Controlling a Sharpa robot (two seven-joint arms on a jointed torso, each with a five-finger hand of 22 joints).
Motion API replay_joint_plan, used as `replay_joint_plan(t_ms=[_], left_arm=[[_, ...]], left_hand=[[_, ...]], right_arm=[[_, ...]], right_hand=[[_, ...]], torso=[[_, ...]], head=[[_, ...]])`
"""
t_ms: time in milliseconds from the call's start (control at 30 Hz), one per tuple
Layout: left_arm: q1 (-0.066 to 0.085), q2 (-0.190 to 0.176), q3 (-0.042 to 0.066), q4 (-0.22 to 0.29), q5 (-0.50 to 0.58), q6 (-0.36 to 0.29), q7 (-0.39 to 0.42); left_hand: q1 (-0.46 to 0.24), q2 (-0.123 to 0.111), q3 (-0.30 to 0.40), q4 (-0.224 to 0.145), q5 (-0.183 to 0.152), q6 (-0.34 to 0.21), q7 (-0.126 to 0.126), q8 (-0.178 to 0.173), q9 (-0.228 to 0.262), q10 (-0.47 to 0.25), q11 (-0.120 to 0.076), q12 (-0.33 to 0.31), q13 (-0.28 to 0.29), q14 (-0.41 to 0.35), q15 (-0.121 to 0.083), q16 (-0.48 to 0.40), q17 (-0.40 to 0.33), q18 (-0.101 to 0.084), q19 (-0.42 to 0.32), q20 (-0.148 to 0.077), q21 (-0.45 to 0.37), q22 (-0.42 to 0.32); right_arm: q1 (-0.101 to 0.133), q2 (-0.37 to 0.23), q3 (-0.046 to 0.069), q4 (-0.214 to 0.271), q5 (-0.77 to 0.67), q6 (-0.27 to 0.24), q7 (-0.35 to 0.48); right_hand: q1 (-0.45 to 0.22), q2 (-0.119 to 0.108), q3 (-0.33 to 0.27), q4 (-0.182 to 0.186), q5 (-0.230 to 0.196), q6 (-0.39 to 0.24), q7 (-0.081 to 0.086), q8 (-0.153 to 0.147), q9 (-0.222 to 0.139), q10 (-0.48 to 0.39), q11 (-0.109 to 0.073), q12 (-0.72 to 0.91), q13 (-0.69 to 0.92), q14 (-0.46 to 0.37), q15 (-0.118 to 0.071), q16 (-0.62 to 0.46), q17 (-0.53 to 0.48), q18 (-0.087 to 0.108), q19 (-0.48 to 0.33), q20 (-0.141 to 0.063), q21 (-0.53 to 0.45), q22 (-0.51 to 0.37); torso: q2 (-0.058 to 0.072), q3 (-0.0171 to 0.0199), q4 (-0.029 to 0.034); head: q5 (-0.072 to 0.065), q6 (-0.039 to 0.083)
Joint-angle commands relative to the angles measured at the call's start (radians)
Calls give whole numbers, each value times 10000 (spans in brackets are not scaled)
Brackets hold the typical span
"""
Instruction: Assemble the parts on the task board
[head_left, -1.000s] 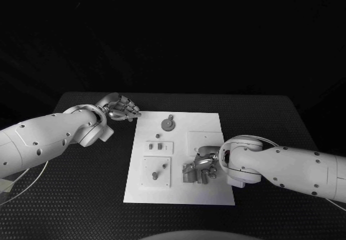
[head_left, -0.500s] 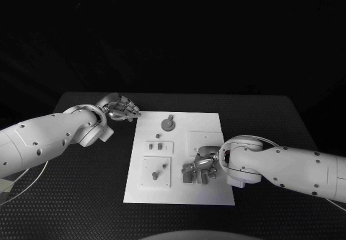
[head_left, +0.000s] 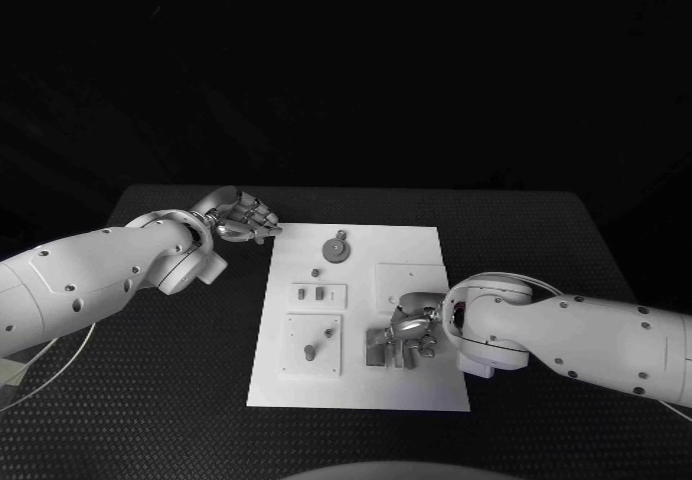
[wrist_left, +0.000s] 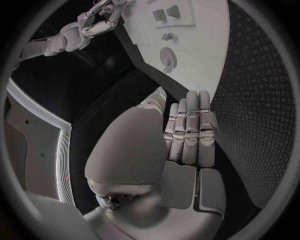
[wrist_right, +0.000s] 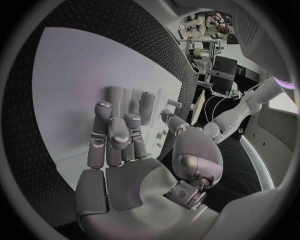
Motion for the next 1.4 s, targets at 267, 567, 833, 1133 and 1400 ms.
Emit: replay_joint_plan(t_ms=[267,567,833,1133,1400], left_arm=[[8,-13,4,13,37,90,38],[8,-18,3,20,37,104,29],[8,14,3,22,37,175,-11],[8,34,3,4,35,197,-25],[8,31,3,-4,30,208,-11]], left_hand=[[-93,-11,62,-8,41,-79,-11,-43,0,-76,-8,49,-11,95,11,-58,24,113,42,-2,65,-3],[-95,-11,69,-8,42,-78,-11,-43,1,-75,-9,51,-12,98,11,-65,33,113,42,-2,66,-2],[-94,-11,76,-10,44,-78,-12,-42,2,-75,-9,53,-13,101,11,-71,40,114,41,-3,67,-1],[-91,-10,83,-12,44,-77,-12,-42,2,-73,-10,56,-14,105,9,-77,49,115,42,-4,68,0],[-114,-8,85,-2,41,-75,-12,-40,4,-73,-9,59,-16,110,11,-87,62,112,43,0,69,2]], right_arm=[[146,-640,44,469,-266,-365,198],[477,-1119,187,572,-399,-220,120],[479,-1209,135,324,-1240,484,-137],[477,-1031,-102,157,-1323,790,-235],[416,-762,-353,55,-1199,971,-226]], right_hand=[[168,176,-146,-163,27,15,20,17,24,-38,-25,-25,15,19,-49,19,8,111,-48,-52,70,193],[260,300,-196,-269,29,63,14,25,30,2,-30,-9,21,39,-50,37,11,111,-33,-44,83,195],[640,814,-485,-1091,28,131,12,-2,24,38,-29,-21,20,40,-45,49,5,111,-41,-18,97,191],[930,1011,-648,-1955,27,277,-22,49,81,41,-59,-65,5,42,-66,21,-27,111,-47,31,64,176],[750,972,-709,-1963,27,306,-25,54,105,27,-60,-66,16,44,-65,4,-42,111,-48,61,31,163]], torso=[[-1,0,-12],[-3,-1,-5],[2,-5,-4],[5,1,12],[6,-3,-2]], head=[[14,61],[-15,87],[-12,69],[-74,103],[-75,102]])
